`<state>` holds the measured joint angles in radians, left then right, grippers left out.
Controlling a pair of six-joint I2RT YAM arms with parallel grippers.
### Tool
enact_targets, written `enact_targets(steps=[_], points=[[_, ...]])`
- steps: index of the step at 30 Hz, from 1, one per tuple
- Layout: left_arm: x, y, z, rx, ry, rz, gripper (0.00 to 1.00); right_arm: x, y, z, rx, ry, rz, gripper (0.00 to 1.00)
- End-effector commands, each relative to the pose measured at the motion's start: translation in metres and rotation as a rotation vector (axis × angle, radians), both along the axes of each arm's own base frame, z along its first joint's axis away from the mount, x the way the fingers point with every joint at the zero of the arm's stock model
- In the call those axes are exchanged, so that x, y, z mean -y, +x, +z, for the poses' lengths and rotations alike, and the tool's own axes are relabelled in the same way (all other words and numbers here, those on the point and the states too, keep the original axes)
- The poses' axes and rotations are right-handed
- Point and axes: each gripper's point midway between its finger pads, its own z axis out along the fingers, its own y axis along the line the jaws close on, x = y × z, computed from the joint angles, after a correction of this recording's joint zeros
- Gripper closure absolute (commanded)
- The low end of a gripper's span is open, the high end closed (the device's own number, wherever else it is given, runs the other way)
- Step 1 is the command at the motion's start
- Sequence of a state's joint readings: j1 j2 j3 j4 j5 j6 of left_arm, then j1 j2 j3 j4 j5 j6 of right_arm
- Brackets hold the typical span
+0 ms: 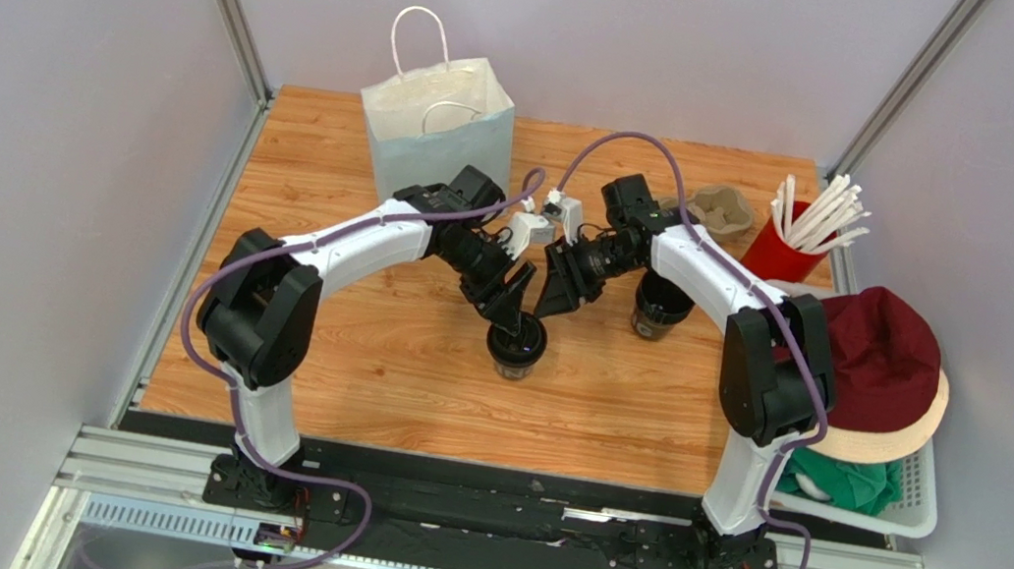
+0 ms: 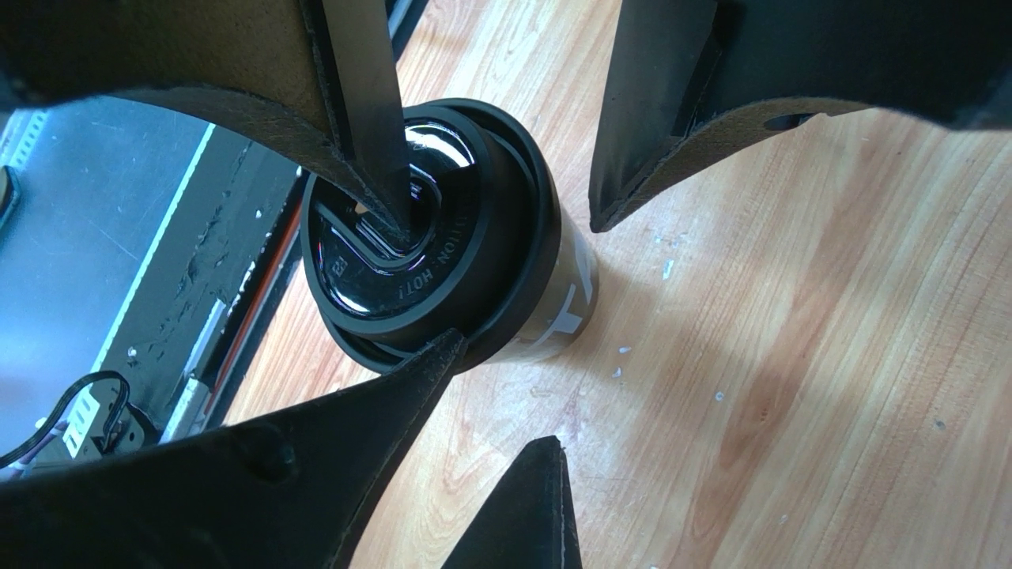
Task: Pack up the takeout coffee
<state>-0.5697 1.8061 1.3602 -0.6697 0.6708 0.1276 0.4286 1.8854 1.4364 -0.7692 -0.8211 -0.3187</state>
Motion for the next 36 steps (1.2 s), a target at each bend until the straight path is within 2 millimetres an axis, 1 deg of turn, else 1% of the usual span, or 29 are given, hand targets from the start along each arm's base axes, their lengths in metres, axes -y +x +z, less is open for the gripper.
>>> enact_targets(steps=[1,4,13,16,17,20,30,36], points=[[-0.003,0.007,-0.008,0.038,0.046,0.021,0.35,-0.001,-0.006,-0.001,-0.008,0.011,0.022,0.57],[-0.002,0.007,-0.009,0.044,0.053,0.021,0.36,0.000,-0.007,-0.002,-0.011,0.007,0.023,0.58],[0.002,-0.001,-0.006,0.021,0.032,-0.007,0.37,0.001,-0.009,0.001,-0.012,0.008,0.027,0.59],[0.002,-0.003,-0.008,0.022,0.041,-0.015,0.42,0.000,-0.010,0.000,-0.015,0.006,0.029,0.60],[0.002,-0.003,-0.011,0.018,0.047,-0.015,0.47,0.000,-0.011,0.000,-0.016,0.005,0.031,0.60],[0.001,-0.004,-0.015,0.011,0.059,-0.020,0.51,0.000,-0.012,0.000,-0.017,-0.001,0.032,0.60],[-0.005,-0.004,-0.023,0.012,0.097,-0.024,0.51,0.000,-0.020,0.000,-0.028,-0.021,0.049,0.60],[-0.011,-0.003,-0.034,0.000,0.145,-0.023,0.50,0.000,-0.025,-0.013,-0.048,-0.048,0.050,0.60]])
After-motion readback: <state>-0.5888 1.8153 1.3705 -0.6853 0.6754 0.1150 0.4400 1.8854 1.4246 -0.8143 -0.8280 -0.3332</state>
